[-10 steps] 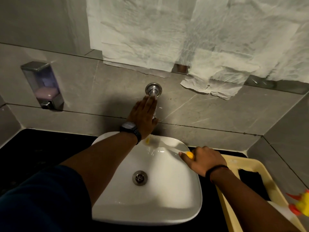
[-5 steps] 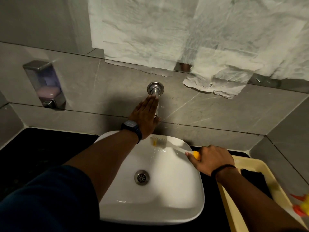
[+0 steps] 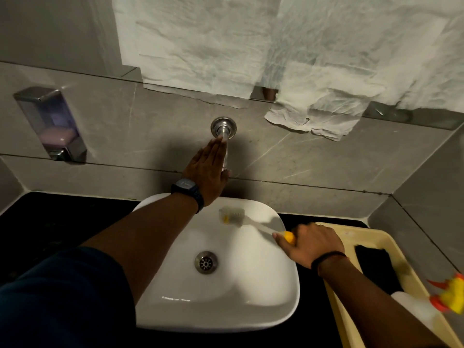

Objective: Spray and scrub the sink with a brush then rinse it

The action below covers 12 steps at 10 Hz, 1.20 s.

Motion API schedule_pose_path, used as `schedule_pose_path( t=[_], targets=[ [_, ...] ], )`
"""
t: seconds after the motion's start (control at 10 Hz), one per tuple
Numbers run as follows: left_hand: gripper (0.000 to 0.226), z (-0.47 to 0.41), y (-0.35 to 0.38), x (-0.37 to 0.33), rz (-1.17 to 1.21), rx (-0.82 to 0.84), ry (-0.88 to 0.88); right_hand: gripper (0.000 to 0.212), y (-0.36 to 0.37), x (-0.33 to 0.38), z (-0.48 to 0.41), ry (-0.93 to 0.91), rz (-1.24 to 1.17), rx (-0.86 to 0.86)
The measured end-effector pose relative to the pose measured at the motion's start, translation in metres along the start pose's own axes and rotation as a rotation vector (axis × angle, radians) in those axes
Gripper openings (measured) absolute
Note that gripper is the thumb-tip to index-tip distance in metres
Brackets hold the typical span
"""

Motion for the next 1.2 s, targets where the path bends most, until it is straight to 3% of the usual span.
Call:
schedule_pose_path(
  t=[0.2,0.3,0.4,0.5,0.6,0.8,1.0,1.1,1.2],
  targets=[
    [0.079,0.008,0.003,-0.012,0.014,-0.111,-0.076,0.062,0.008,-0.050,0.031,0.296,-0.191,-0.064],
    [0.082,0.019,0.012,-0.039,-0.002,-0.120,-0.010,0.055,0.022,-0.078,0.059,0.376,-0.251,-0.073],
    [0.066,0.041,0.050,-0.109,0.068,0.066,0.124,0.040,0.053,-0.118,0.107,0.489,-0.311,-0.079],
    [0.048,0.061,0.088,-0.159,0.159,0.259,0.176,0.042,0.080,-0.140,0.130,0.542,-0.303,-0.058],
    [0.036,0.090,0.146,-0.223,0.210,0.409,0.271,0.043,0.129,-0.158,0.147,0.570,-0.330,0.022],
    [0.058,0.133,0.247,-0.282,0.141,0.611,0.313,0.044,0.193,-0.172,0.159,0.538,-0.236,0.165],
    [0.052,0.160,0.299,-0.294,-0.023,0.713,0.396,0.045,0.223,-0.171,0.165,0.506,-0.284,0.106],
    [0.050,0.162,0.303,-0.292,-0.041,0.673,0.419,0.049,0.229,-0.167,0.167,0.467,-0.283,0.082],
    [0.061,0.155,0.291,-0.290,0.002,0.674,0.398,0.060,0.218,-0.164,0.167,0.486,-0.359,-0.096]
  ],
)
Point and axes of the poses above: each hand's wrist, its own z-axis away from the middle knuckle, its own y-axis out of the palm, x = y × z, the point moved 6 cm from there along -z, towards the middle knuckle, and after that the axes turned 13 degrees about -y, right-handed, at the moved point
